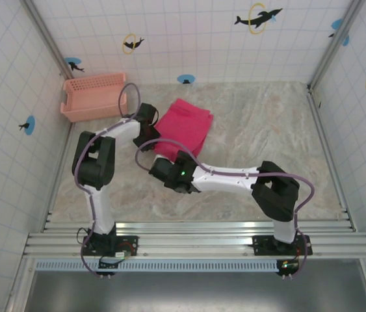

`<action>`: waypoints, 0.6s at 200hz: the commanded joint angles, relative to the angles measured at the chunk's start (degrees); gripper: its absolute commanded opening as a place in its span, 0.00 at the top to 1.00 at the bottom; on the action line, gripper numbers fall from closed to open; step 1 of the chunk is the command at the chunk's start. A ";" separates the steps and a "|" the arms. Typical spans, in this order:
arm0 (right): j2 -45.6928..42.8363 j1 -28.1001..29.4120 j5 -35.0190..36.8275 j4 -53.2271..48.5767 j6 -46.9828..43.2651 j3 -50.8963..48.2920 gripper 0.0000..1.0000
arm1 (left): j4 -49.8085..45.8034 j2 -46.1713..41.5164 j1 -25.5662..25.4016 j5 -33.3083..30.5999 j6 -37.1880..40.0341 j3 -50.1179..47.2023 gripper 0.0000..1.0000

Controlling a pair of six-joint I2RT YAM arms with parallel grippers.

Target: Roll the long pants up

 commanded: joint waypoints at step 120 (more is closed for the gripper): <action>24.33 -2.39 26.65 1.87 -1.80 11.38 0.00 | -40.93 14.85 -0.90 -6.26 7.26 23.81 1.00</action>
